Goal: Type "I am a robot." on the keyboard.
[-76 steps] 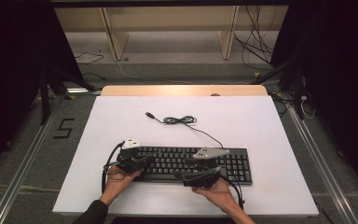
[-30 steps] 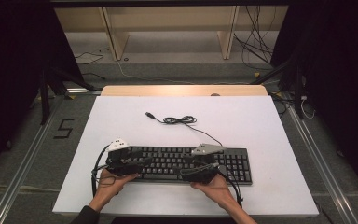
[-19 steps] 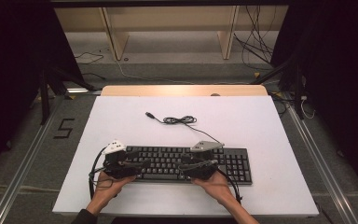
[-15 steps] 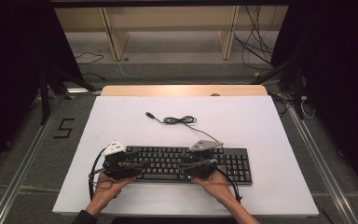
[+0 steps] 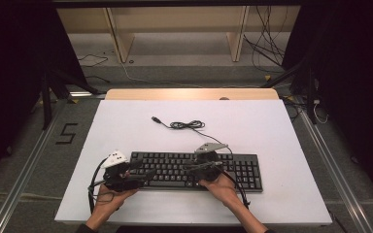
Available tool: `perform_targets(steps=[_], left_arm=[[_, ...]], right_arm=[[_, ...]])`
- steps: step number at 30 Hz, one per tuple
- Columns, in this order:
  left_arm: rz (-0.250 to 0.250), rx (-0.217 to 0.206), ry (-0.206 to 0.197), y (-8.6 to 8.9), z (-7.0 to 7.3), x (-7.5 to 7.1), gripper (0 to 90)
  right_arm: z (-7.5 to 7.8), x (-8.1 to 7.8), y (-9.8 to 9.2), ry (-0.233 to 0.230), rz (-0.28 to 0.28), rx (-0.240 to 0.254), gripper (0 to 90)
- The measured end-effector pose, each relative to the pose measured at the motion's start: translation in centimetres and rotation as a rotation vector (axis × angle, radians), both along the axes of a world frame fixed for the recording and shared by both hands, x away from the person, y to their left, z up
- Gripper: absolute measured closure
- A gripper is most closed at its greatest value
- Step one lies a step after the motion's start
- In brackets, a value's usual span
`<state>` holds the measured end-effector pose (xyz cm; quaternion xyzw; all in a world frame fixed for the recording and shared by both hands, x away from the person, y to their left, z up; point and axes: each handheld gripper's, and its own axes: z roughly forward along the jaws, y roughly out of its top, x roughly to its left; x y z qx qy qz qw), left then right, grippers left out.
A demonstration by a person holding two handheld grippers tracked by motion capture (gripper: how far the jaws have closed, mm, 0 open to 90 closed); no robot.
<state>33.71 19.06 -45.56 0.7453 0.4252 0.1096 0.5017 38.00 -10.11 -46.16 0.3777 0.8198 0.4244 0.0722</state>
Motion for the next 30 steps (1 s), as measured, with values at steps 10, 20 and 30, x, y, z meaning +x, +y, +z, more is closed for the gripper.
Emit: perform_targets(steps=[10, 20, 30], left_arm=[[-0.007, -0.009, -0.015, 0.3, -0.1, -0.6, 29.6], [0.004, -0.008, -0.022, 0.5, -0.3, -1.0, 29.4], [0.003, -0.011, -0.028, 0.7, -0.3, -1.2, 29.2]], right_arm=[[-0.8, 0.8, 0.6, 0.012, -0.020, -0.040, 90.0], [-1.2, 1.2, 0.8, 0.024, -0.030, -0.055, 90.0], [-1.4, 1.3, 0.8, 0.031, -0.027, -0.061, 90.0]])
